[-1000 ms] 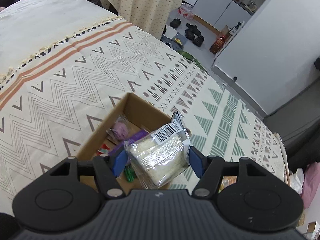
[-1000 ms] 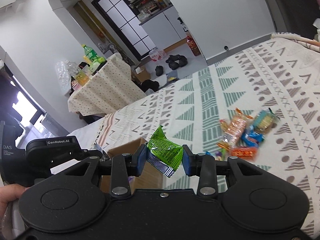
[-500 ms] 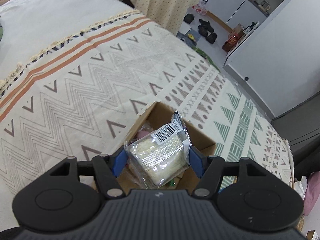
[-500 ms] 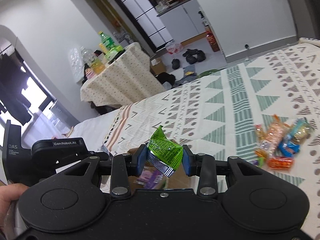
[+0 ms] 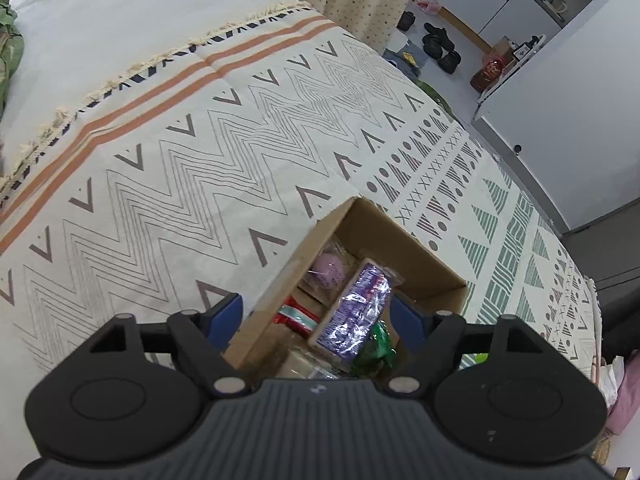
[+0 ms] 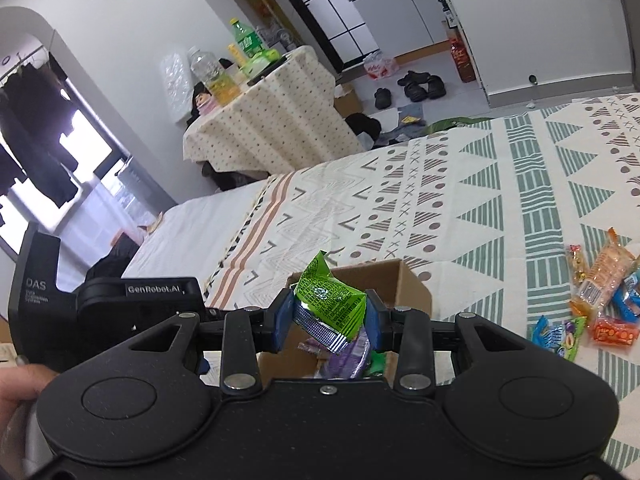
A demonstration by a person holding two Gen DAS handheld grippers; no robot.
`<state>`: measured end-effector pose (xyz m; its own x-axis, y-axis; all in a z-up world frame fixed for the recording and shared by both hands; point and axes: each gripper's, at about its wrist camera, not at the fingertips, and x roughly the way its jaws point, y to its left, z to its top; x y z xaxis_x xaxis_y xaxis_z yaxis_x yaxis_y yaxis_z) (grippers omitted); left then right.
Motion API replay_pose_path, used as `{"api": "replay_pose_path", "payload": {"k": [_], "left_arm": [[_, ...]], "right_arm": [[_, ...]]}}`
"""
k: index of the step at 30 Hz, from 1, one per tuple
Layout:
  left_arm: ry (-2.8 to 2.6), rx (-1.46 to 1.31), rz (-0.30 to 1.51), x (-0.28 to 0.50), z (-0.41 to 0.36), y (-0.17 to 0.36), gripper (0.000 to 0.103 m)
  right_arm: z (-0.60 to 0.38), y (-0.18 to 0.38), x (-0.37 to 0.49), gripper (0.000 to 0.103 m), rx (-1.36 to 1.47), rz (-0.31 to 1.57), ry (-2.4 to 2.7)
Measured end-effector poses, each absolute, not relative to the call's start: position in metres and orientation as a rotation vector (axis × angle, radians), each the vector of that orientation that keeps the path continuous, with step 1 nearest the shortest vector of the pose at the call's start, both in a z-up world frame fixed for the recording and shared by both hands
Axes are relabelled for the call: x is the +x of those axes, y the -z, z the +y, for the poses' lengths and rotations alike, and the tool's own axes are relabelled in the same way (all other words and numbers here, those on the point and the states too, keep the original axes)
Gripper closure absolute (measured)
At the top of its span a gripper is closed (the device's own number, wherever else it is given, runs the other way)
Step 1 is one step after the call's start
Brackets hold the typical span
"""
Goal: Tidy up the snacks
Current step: 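Carry both snacks over the cardboard box and open both tools to drop them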
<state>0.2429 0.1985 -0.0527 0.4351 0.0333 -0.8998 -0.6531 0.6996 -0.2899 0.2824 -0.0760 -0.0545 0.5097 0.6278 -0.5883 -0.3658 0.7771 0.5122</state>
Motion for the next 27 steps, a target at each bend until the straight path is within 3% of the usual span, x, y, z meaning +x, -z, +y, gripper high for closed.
{"api": "replay_pose_path", "payload": {"k": [13, 17, 21, 27], "left_arm": [[-0.51, -0.669, 1.042, 0.226, 0.188, 0.043, 0.007], [-0.502, -0.654, 1.046, 0.222, 0.179, 0.037, 0.006], [-0.481, -0.637, 1.064, 0.219, 0.165, 0.034, 0.0], [-0.446, -0.622, 1.081, 0.214, 0.142, 0.031, 0.0]], "right_arm": [[-0.073, 0.047, 0.271, 0.061, 0.307, 0.898, -0.669], [-0.084, 0.041, 0.267, 0.04, 0.32, 0.881, -0.636], [-0.1, 0.037, 0.265, 0.04, 0.334, 0.872, -0.607], [-0.119, 0.033, 0.257, 0.033, 0.33, 0.857, -0.576]]}}
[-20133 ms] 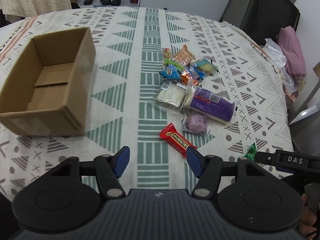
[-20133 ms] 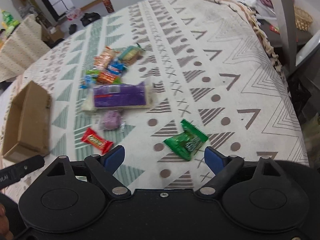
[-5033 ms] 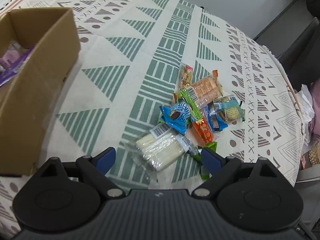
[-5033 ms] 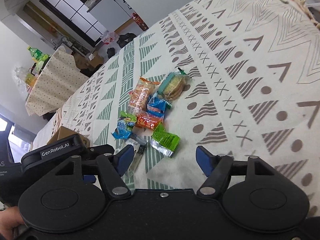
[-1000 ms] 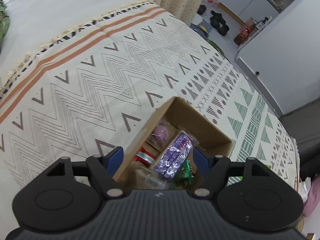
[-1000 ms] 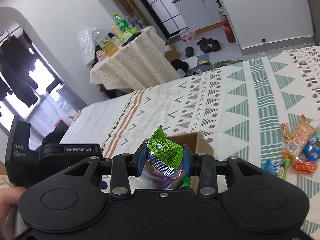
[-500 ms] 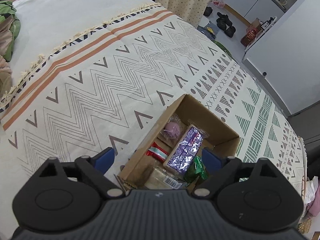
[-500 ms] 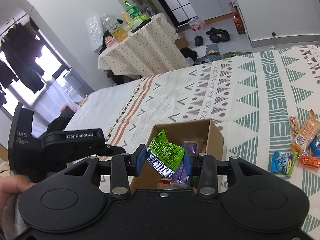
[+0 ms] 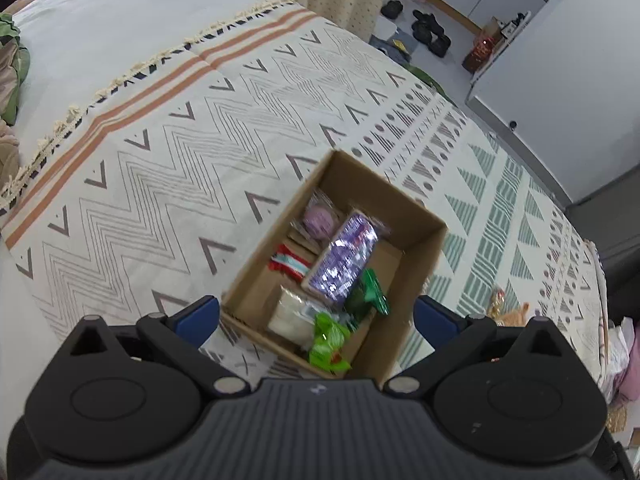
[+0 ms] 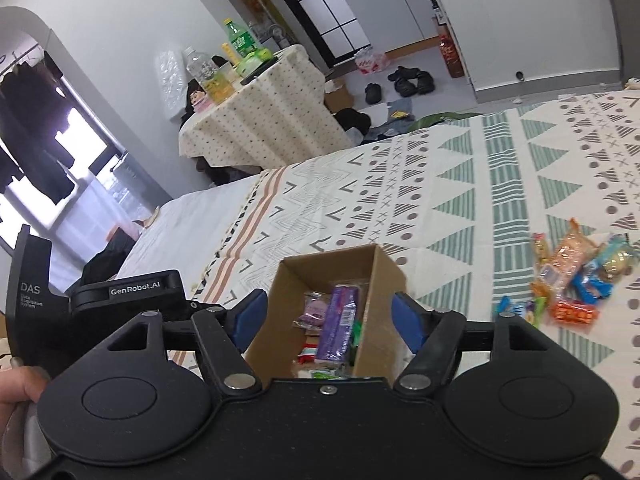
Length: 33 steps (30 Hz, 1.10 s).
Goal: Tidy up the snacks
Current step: 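Carry both snacks over the cardboard box and open both tools to drop them, then move both open tools back to the snack pile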
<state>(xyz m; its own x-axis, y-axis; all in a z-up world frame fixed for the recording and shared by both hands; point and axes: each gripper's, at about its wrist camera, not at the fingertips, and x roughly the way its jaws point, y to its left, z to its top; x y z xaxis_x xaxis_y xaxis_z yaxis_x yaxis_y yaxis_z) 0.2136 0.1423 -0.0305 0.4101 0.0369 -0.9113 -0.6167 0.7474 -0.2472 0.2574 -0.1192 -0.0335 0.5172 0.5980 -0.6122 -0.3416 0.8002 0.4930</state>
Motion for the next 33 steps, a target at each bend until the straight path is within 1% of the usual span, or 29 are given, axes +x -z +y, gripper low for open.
{"api": "replay_pose_path", "payload": {"k": [4, 14, 19, 23, 33], "left_arm": [[-0.424, -0.594, 1.068, 0.21, 0.125, 0.025, 0.0], [-0.368, -0.552, 1.015, 0.209, 0.086, 0.014, 0.0], [-0.332, -0.535, 1.008, 0.212, 0.067, 0.012, 0.0], [-0.286, -0.53, 1.019, 0.217, 0.05, 0.013, 0.0], [-0.215, -0.497, 1.06, 0.234, 0.008, 0.024, 0.0]], "right_arm": [[-0.135, 0.03, 0.251, 0.023, 0.33, 0.847, -0.554], [-0.184, 0.033, 0.242, 0.012, 0.358, 0.84, -0.469], [-0.205, 0.036, 0.24, 0.011, 0.376, 0.836, -0.444], [-0.22, 0.04, 0.238, 0.007, 0.393, 0.839, -0.422], [-0.261, 0.052, 0.241, 0.006, 0.442, 0.853, -0.359]]}}
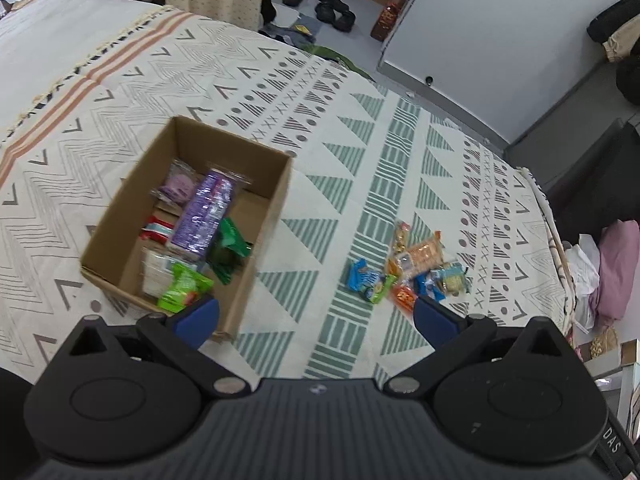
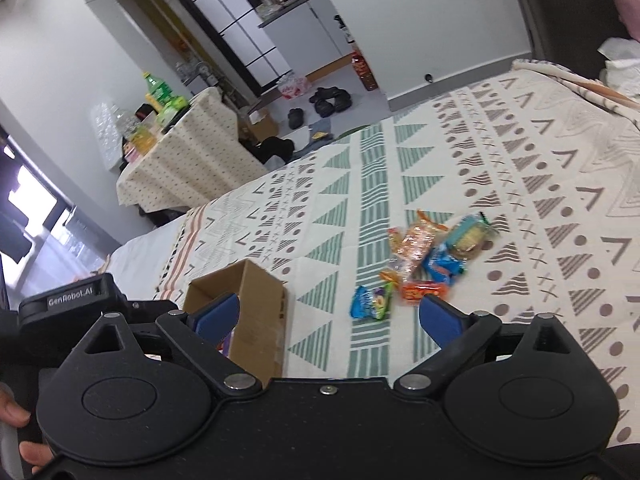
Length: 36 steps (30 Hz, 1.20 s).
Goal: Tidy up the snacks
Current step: 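Move both open tools back to the snack pile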
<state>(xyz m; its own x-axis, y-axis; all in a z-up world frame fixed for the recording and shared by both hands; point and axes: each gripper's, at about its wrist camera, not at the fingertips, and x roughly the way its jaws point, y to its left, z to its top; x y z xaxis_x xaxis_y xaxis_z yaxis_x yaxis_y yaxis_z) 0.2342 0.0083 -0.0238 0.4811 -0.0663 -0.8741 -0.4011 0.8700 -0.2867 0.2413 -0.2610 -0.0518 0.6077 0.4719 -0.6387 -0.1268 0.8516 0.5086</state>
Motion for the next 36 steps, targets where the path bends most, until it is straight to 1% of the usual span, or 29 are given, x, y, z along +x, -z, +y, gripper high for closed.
{"api": "replay_pose_path", "payload": {"k": [7, 15, 20, 25, 28, 35, 36], "left_arm": [[-0.19, -0.536, 1.076, 0.25, -0.007, 0.041, 0.0], [-0.182, -0.566, 1.097, 0.272, -0.022, 0.068, 0.001], [-0.171, -0.593, 1.105, 0.288, -0.027, 0.084, 0.002], [-0.185, -0.614, 1.11, 0.304, -0.026, 0.099, 0.003], [-0.189, -0.62, 1.121, 0.313, -0.028, 0.111, 0.003], [-0.205, -0.627, 1.177, 0.336, -0.037, 0.146, 0.009], [-0.209, -0.629, 1.182, 0.339, -0.038, 0.151, 0.011]], "right_arm": [[-0.29, 0.066, 0.252, 0.006, 0.495, 0.866, -0.32], [-0.321, 0.095, 0.266, 0.007, 0.574, 0.904, -0.267], [-0.33, 0.112, 0.276, 0.015, 0.609, 0.943, -0.251], [-0.334, 0.125, 0.291, 0.017, 0.623, 0.969, -0.242], [-0.335, 0.133, 0.301, 0.022, 0.633, 0.985, -0.24], [-0.335, 0.151, 0.321, 0.023, 0.655, 1.026, -0.223], [-0.336, 0.154, 0.324, 0.023, 0.655, 1.032, -0.223]]}}
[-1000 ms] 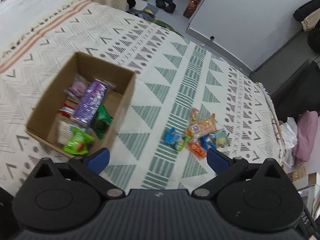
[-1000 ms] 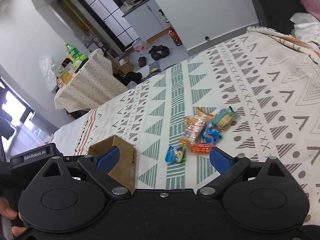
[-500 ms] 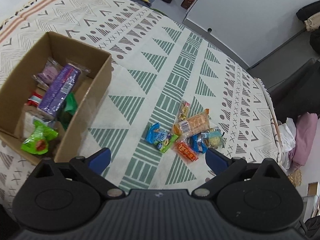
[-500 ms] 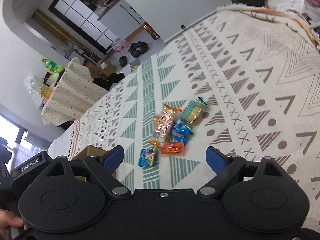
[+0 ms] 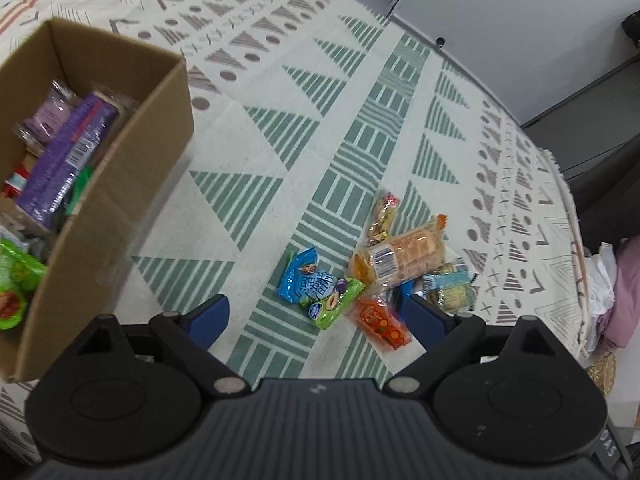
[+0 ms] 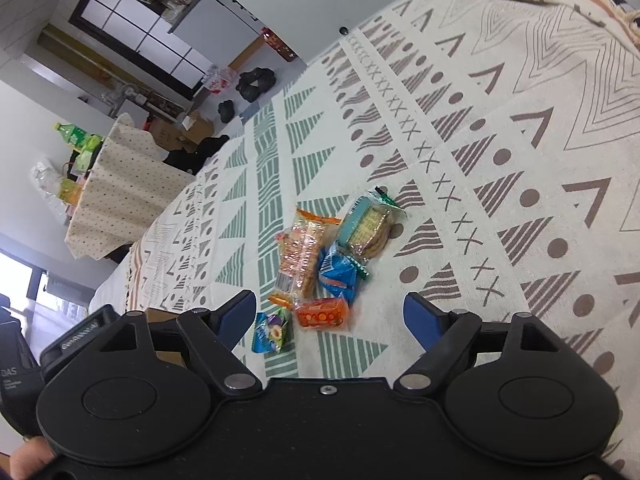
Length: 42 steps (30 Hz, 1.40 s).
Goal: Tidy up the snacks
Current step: 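Move both open tools back to the snack pile, then grasp the blue packet with the left tool while the right tool grasps the cracker pack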
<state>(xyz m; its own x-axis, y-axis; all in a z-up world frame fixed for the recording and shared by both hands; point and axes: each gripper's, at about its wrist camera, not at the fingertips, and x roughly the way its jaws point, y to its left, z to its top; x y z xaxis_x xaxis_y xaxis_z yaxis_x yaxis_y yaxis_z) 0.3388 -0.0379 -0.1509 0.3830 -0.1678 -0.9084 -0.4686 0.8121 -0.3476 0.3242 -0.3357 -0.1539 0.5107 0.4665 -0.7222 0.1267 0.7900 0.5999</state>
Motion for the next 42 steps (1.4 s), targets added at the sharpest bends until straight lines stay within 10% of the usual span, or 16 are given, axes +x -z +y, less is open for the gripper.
{"api": "replay_pose_path", "payload": {"k": [9, 19, 42], "left_arm": [[-0.235, -0.614, 1.233, 0.361, -0.044, 0.187, 0.024], [-0.283, -0.599, 1.283, 0.371, -0.044, 0.208, 0.076], [-0.338, -0.574, 1.222, 0.387, -0.019, 0.172, 0.076]], "right_arm": [[-0.335, 0.174, 0.352, 0.028, 0.647, 1.078, -0.213], [-0.334, 0.197, 0.384, 0.037, 0.671, 1.116, -0.186], [-0.303, 0.226, 0.44, 0.043, 0.61, 1.202, 0.021]]}}
